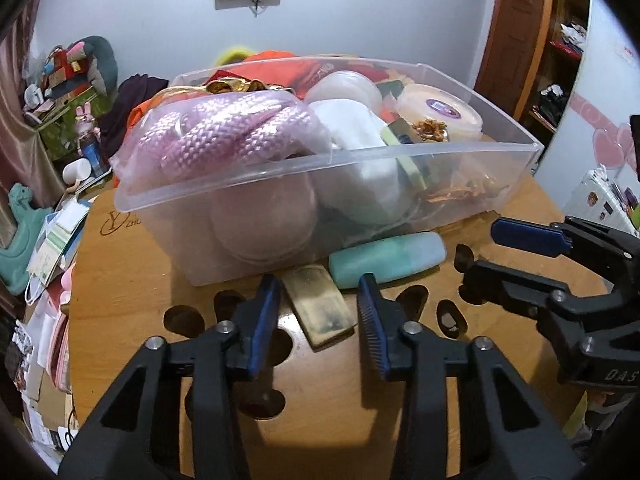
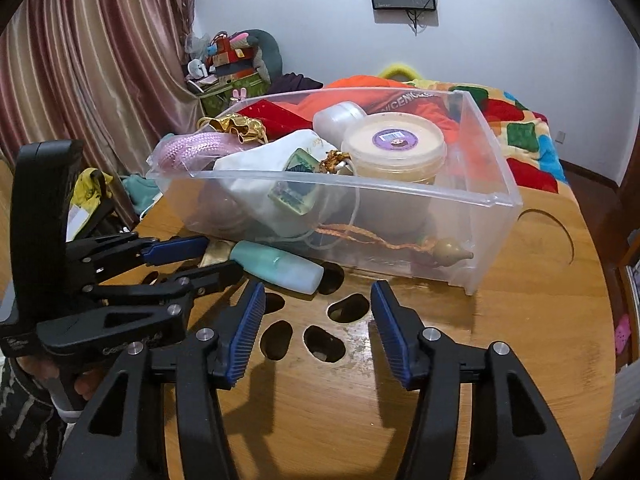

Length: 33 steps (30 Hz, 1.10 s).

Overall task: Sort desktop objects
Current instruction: 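Grasp the teal bottle with the right tool while the left tool grasps the gold bar, then lift and carry the teal bottle and gold bar over the clear box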

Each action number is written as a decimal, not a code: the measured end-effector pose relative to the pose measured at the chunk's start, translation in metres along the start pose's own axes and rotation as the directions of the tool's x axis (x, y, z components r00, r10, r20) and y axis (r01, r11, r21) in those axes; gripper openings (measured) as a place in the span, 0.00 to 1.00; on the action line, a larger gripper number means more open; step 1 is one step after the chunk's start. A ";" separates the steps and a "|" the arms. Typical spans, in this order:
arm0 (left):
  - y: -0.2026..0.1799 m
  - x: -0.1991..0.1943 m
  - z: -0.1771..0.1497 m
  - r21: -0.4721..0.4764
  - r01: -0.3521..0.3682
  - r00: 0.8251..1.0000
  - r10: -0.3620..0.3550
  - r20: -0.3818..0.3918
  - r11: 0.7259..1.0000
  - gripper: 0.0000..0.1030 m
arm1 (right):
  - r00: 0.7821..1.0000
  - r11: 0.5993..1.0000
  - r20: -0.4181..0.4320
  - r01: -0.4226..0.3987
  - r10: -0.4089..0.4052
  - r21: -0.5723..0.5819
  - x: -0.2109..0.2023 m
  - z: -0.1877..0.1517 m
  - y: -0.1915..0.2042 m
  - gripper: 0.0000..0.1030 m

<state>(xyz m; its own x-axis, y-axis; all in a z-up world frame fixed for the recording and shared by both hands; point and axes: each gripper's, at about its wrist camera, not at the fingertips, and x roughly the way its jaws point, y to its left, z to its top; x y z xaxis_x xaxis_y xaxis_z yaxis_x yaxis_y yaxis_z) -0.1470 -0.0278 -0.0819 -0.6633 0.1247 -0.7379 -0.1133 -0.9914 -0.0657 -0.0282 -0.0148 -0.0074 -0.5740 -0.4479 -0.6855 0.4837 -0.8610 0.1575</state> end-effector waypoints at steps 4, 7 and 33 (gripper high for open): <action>0.001 -0.004 -0.004 0.000 0.001 1.000 -0.001 0.005 1.000 0.22 | 1.000 1.000 -0.011 -0.001 0.001 -0.010 0.005 0.001 0.004 0.50; 0.008 -0.010 -0.011 -0.023 0.007 1.000 -0.007 0.022 1.000 0.22 | 1.000 1.000 -0.027 -0.002 0.001 -0.025 0.013 0.002 0.011 0.50; 0.049 -0.053 -0.039 -0.134 0.044 0.986 -0.021 0.168 0.990 0.22 | 0.987 0.988 -0.112 0.107 -0.119 -0.108 0.056 0.016 0.044 0.68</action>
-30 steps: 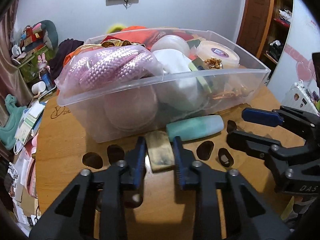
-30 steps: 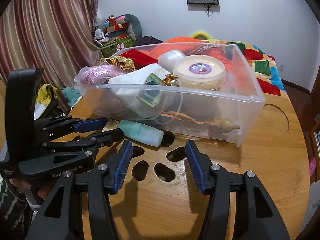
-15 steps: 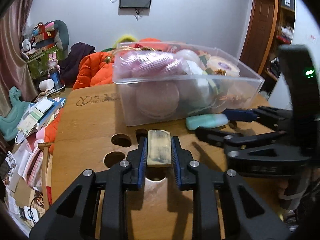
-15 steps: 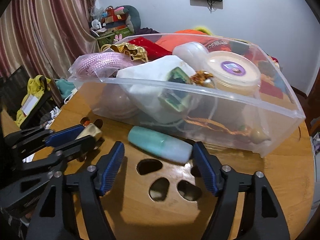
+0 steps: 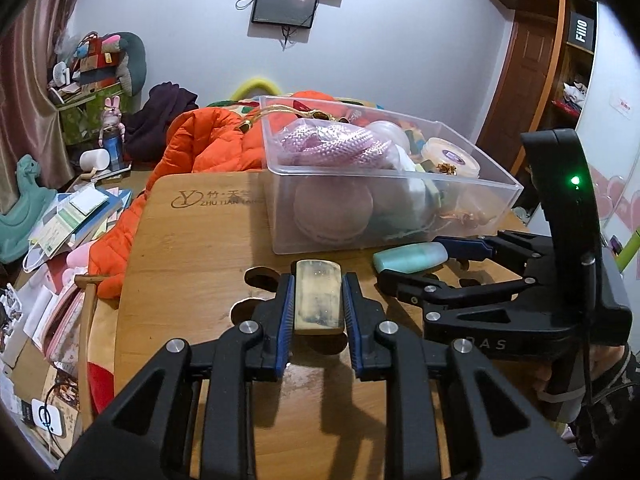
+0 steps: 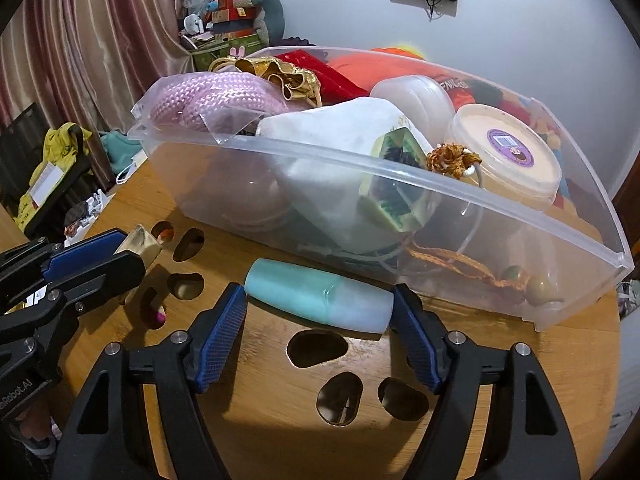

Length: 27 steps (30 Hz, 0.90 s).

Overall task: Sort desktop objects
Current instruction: 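Lift and carry the teal bottle and gold bar over the clear box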

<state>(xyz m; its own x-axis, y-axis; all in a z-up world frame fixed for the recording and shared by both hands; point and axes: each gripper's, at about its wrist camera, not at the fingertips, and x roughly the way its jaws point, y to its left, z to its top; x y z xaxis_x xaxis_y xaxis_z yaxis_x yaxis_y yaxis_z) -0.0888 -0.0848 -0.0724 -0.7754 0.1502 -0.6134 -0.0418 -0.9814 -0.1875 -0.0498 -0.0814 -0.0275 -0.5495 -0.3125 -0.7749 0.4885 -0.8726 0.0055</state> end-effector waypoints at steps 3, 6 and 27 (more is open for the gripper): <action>-0.002 -0.001 -0.001 0.002 -0.001 1.000 0.001 -0.001 1.000 0.22 | 1.000 1.000 0.009 -0.005 0.005 -0.008 -0.003 -0.002 0.000 0.68; -0.005 -0.003 -0.001 0.006 -0.004 1.000 0.004 0.002 1.000 0.22 | 1.000 1.000 0.021 -0.007 0.007 -0.019 -0.008 -0.006 0.001 0.68; -0.049 -0.023 0.026 0.065 0.014 0.996 -0.019 0.084 0.998 0.22 | 0.969 0.997 0.244 -0.057 0.041 0.059 -0.096 -0.011 -0.034 0.69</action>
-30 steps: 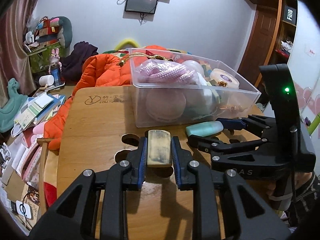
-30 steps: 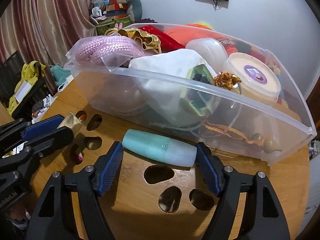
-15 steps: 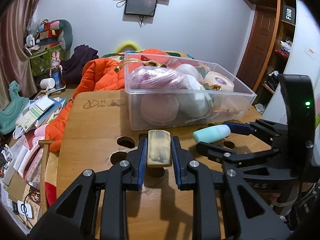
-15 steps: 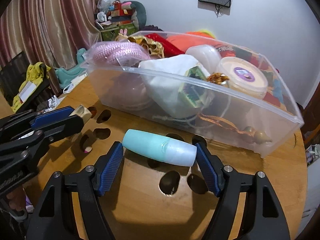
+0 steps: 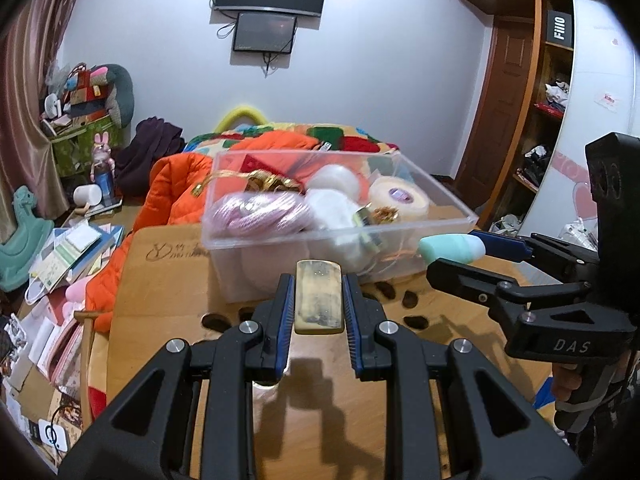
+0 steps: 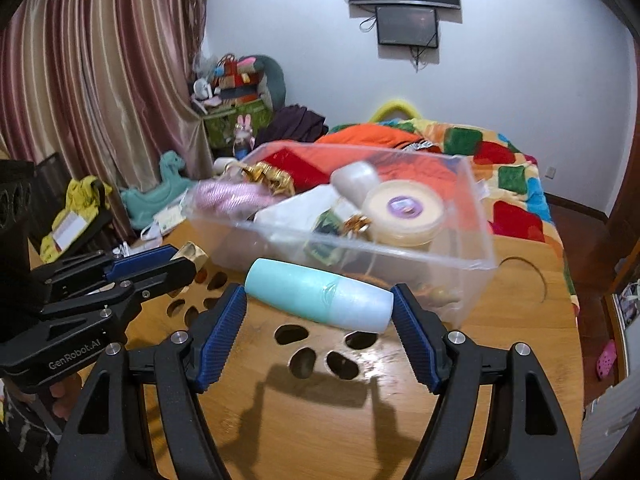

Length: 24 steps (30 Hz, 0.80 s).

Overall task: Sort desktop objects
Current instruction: 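Lift and carry the teal bottle and gold bar over the clear box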

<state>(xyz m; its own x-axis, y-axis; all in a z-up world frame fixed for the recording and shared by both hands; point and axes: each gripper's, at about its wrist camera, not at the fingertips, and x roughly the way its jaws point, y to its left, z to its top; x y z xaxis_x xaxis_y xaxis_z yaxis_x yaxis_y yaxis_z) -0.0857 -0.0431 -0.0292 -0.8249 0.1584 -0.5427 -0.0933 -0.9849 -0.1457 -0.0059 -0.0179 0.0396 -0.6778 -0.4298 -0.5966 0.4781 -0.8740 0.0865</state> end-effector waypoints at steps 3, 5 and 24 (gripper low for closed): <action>-0.006 0.001 0.006 0.007 0.009 1.000 -0.009 0.010 1.000 0.22 | 1.000 1.000 0.018 0.005 -0.005 0.021 -0.005 0.002 -0.009 0.69; -0.009 0.003 0.010 0.011 0.016 1.000 -0.017 0.015 1.000 0.22 | 1.000 0.999 0.026 0.010 -0.011 0.031 -0.007 0.003 -0.015 0.69; -0.020 0.036 0.056 0.035 0.024 0.999 -0.026 0.048 0.999 0.22 | 0.999 0.999 0.037 0.034 -0.035 0.030 0.019 0.029 -0.041 0.69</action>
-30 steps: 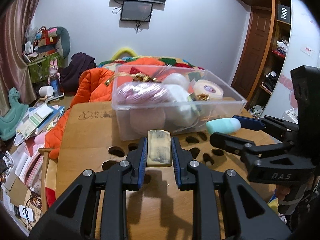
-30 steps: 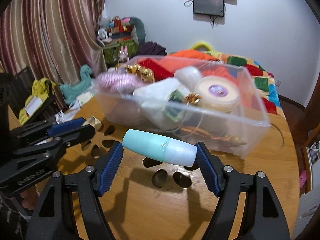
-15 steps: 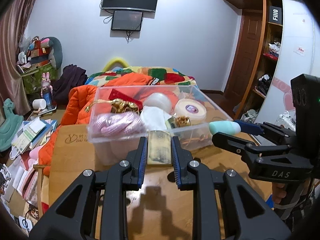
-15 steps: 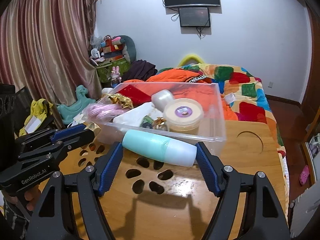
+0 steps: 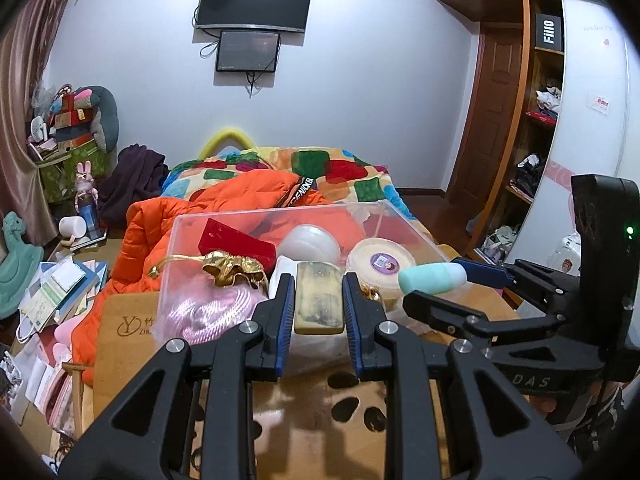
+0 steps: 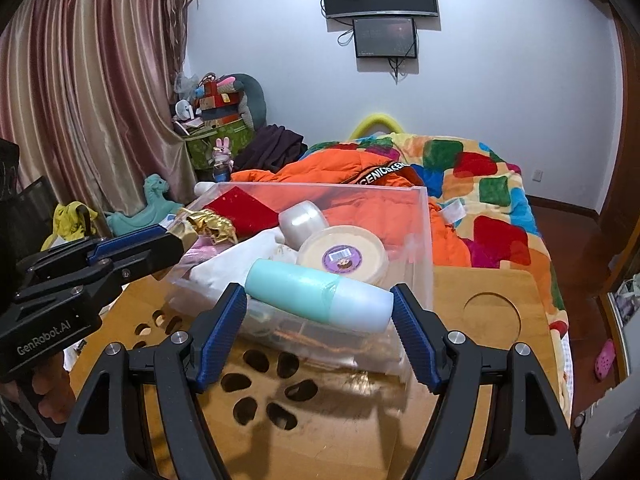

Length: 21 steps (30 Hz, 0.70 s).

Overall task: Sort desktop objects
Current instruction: 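Lift and carry the teal bottle and gold bar over the clear box, then open the right tool to drop the bottle while the left tool drops the gold bar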

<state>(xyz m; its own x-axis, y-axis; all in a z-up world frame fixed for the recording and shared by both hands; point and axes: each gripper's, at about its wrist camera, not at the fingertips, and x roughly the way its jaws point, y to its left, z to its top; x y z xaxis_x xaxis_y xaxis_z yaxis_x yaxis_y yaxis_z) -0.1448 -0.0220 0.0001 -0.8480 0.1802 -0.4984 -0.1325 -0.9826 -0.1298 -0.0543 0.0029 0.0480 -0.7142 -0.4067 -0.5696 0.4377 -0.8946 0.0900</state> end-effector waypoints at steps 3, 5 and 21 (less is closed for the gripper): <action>0.003 0.012 0.000 -0.009 -0.001 1.000 0.001 -0.020 1.000 0.22 | 1.000 1.000 -0.011 -0.003 0.003 -0.005 0.006 0.000 -0.002 0.69; 0.004 0.019 -0.001 -0.015 -0.001 0.999 0.000 -0.035 1.000 0.22 | 1.000 1.000 -0.015 -0.003 0.003 -0.006 0.009 0.000 -0.003 0.69; 0.002 0.027 -0.005 -0.023 -0.002 0.999 0.001 -0.049 1.000 0.24 | 1.000 0.999 -0.011 0.016 -0.016 -0.030 0.016 -0.003 -0.002 0.69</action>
<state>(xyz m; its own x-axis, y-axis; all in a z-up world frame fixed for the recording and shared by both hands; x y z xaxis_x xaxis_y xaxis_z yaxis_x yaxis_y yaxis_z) -0.1654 -0.0186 -0.0174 -0.8219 0.1812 -0.5400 -0.1189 -0.9817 -0.1485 -0.0652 -0.0016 0.0366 -0.7154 -0.3902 -0.5796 0.4427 -0.8949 0.0561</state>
